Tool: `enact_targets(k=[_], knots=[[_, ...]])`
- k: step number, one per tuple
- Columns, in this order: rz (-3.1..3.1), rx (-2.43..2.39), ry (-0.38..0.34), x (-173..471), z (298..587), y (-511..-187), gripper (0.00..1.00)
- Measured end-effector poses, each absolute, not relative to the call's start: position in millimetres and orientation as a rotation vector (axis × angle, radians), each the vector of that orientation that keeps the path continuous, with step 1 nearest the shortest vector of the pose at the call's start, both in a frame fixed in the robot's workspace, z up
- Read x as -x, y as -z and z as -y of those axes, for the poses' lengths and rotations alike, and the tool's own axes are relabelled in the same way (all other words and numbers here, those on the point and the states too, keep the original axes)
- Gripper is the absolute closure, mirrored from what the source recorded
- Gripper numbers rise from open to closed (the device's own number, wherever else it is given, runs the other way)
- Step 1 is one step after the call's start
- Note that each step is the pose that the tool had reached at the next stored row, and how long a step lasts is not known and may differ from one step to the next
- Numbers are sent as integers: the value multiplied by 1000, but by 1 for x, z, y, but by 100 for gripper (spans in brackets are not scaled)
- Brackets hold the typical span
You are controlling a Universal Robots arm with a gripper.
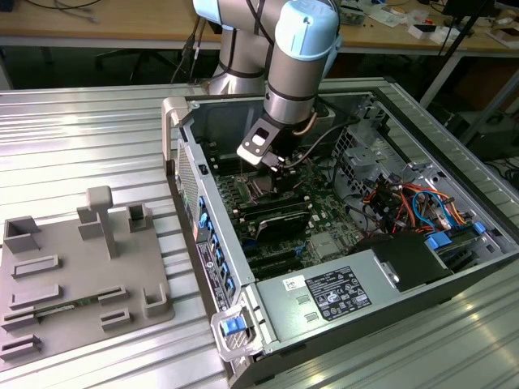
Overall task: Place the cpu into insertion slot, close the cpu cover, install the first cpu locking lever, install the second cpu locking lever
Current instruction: 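Place the cpu into insertion slot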
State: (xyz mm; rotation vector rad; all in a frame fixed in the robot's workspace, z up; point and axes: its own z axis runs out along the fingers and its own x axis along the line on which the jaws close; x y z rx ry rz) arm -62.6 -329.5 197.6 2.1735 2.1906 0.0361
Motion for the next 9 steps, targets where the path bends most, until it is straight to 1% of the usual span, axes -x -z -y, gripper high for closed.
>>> enact_targets(k=[4, 5, 9], knots=[[-2191, -2173, -36, 63, 330, -198, 34], [-2191, -2173, -36, 63, 330, -198, 41], [-2191, -2173, -35, 63, 330, -198, 42]])
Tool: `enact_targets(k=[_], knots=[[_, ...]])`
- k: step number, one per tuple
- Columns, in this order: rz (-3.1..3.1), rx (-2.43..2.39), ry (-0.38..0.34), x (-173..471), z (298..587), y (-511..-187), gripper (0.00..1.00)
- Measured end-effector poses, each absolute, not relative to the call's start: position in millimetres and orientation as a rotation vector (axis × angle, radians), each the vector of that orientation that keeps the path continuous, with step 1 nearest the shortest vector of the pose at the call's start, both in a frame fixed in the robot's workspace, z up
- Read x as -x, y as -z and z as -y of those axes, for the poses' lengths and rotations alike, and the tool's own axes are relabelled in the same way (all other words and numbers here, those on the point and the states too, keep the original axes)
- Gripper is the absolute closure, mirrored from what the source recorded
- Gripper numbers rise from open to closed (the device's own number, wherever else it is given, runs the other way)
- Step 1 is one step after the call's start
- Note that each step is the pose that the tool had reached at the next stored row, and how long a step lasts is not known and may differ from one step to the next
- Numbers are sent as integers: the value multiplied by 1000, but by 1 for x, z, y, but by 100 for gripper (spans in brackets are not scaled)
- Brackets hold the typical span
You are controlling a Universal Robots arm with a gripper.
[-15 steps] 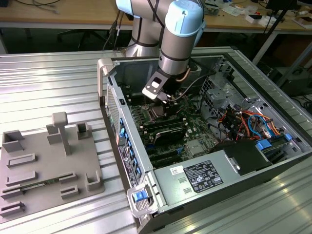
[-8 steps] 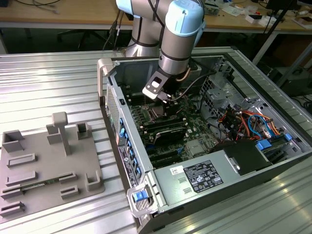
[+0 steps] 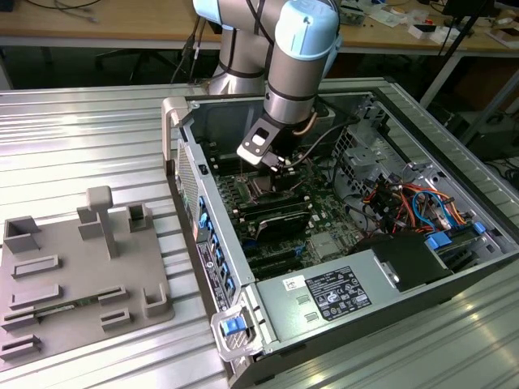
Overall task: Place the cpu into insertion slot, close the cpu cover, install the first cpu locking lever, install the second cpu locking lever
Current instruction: 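Place the cpu into insertion slot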
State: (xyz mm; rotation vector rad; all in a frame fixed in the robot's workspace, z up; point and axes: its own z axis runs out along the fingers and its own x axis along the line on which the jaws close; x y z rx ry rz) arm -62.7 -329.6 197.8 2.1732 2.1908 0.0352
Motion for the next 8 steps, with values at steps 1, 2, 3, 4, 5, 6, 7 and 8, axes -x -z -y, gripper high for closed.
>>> enact_targets(k=[1, 2, 3, 4, 5, 6, 7, 8], knots=[[-2191, -2173, -35, 63, 330, -198, 45], [-2191, -2173, -35, 62, 330, -198, 45], [-2191, -2173, -35, 62, 330, -198, 45], [-2191, -2173, -36, 62, 330, -198, 45], [-2191, -2173, -36, 62, 330, -198, 45], [-2191, -2173, -36, 62, 330, -198, 45], [-2190, -2174, -36, 62, 330, -198, 45], [-2189, -2175, -36, 62, 330, -198, 45]])
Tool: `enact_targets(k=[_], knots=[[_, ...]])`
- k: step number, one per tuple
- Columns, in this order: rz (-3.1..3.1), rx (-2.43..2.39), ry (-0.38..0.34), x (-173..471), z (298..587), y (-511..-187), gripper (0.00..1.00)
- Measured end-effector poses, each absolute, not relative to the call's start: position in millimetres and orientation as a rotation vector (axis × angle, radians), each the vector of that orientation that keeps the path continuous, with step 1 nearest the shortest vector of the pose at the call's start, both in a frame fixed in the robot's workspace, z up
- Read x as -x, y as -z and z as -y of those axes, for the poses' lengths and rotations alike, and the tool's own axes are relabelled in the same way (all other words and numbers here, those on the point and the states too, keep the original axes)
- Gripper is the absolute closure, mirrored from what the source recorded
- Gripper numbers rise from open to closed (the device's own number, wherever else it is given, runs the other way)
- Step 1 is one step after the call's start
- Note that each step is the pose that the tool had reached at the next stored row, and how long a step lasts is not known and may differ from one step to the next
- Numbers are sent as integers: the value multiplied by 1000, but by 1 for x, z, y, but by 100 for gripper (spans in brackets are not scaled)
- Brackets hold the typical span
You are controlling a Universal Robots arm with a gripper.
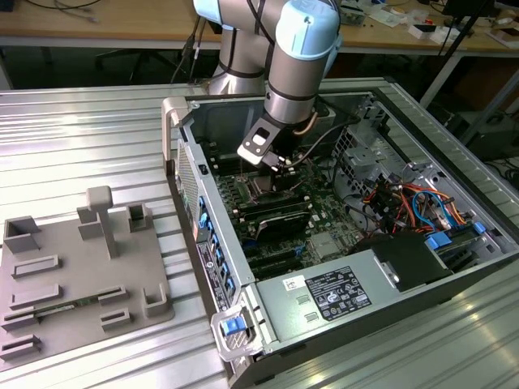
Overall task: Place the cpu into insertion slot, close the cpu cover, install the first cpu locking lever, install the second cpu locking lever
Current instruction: 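Place the cpu into insertion slot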
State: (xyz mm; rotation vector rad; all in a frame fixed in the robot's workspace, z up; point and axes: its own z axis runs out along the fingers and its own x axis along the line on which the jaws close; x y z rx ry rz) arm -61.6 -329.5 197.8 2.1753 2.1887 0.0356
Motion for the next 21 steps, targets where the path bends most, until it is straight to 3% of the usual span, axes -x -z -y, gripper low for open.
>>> enact_targets(k=[16, 21], knots=[[-2174, -2189, -35, 61, 330, -198, 45], [-2173, -2190, -35, 61, 330, -198, 32]])
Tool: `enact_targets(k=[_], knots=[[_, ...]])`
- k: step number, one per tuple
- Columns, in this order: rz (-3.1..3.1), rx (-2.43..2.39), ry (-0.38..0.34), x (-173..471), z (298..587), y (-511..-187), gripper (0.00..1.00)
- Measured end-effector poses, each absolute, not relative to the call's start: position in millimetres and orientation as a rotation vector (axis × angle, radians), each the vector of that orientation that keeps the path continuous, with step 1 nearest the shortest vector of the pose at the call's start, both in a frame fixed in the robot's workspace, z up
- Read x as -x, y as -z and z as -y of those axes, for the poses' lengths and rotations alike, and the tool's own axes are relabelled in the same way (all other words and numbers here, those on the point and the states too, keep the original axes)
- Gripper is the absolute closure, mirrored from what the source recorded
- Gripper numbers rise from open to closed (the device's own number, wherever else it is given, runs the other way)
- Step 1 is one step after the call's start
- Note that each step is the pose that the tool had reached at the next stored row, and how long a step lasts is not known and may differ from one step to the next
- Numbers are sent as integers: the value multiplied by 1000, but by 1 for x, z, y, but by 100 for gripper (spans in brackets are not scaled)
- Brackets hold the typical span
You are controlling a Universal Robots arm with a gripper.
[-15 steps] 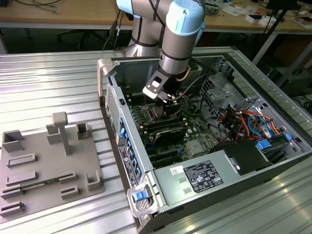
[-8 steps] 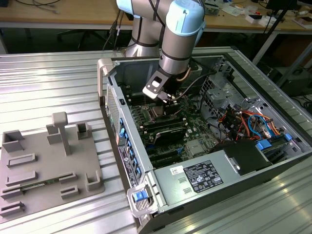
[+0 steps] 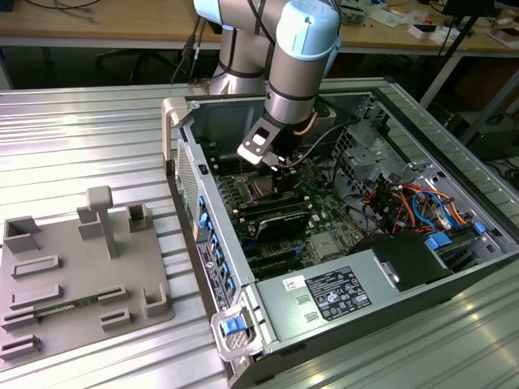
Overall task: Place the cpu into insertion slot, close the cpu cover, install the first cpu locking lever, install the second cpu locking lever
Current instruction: 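Place the cpu into insertion slot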
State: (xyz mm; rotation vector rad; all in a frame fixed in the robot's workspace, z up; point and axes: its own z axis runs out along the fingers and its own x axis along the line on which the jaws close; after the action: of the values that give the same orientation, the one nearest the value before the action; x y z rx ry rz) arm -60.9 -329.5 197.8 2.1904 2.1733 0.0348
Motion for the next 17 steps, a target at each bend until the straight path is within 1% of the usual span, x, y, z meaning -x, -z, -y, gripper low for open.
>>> enact_targets(k=[17], knots=[[-2170, -2193, -35, 61, 325, -196, 32]])
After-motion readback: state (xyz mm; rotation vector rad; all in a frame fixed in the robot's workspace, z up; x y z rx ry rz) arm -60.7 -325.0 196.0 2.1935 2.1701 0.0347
